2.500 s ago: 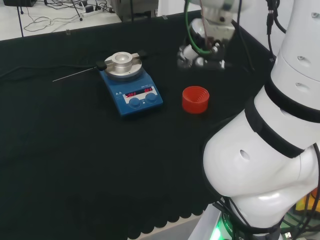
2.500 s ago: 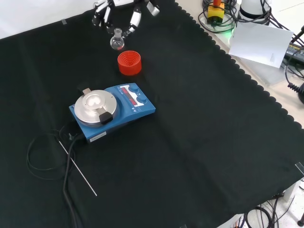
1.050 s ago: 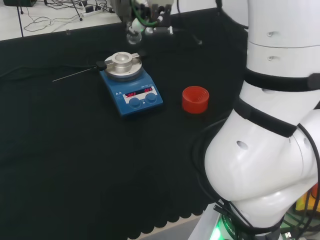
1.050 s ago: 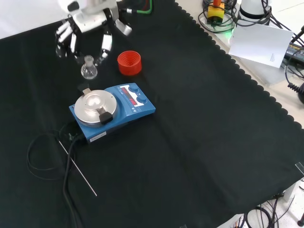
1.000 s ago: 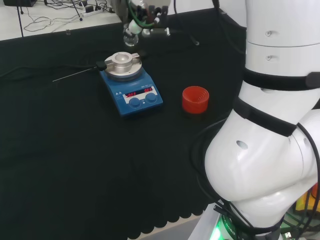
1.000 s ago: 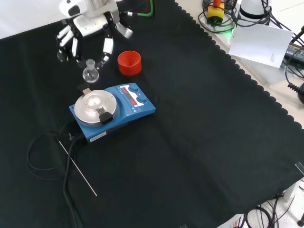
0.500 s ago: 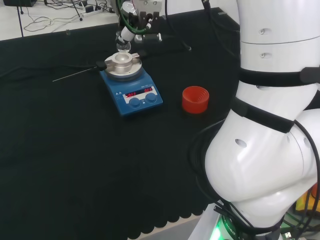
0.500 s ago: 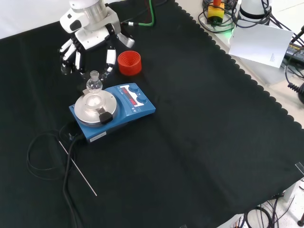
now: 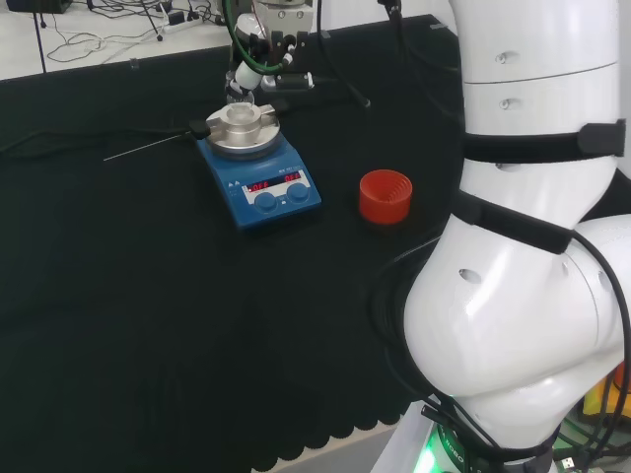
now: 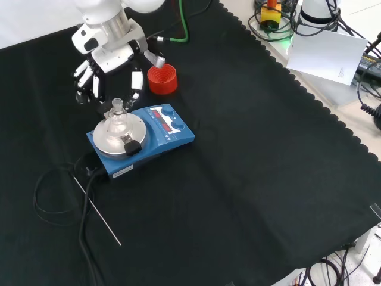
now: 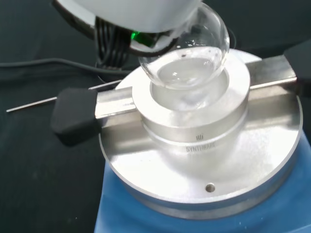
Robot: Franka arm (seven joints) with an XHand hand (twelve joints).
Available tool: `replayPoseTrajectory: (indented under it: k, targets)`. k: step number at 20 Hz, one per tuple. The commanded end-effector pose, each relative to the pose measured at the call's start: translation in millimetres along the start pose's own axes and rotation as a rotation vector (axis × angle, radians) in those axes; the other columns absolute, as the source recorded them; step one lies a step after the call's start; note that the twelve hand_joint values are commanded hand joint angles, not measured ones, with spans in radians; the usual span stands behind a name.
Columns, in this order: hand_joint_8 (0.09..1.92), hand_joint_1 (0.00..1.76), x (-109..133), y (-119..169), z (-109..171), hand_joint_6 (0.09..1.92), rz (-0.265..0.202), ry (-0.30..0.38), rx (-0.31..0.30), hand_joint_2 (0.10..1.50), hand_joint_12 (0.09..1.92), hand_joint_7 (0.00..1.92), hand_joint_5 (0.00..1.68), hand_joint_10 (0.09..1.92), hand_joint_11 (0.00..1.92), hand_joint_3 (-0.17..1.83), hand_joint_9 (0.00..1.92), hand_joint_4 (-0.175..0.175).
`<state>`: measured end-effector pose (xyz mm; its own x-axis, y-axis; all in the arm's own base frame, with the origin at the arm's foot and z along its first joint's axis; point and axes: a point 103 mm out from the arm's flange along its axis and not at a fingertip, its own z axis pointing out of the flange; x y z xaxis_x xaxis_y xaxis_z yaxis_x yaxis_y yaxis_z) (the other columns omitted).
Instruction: Place the round-bottom flask on the heater.
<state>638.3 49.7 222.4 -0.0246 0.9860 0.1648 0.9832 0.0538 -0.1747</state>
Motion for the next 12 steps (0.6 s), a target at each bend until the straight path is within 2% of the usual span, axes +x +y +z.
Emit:
replayPoseTrajectory:
  k: [1, 12]
  targets:
    - [0.66, 1.14, -0.9, 5.4, 10.6, 0.89, 0.002, 0.000, 0.021, 0.64, 1.37, 0.32, 1.18, 0.60, 0.25, 0.78, 0.58, 0.015]
    - [0.66, 1.14, -7.5, 11.4, 16.5, 0.89, 0.009, 0.013, 0.036, 0.64, 1.37, 0.32, 1.18, 0.60, 0.25, 0.79, 0.58, 0.013]
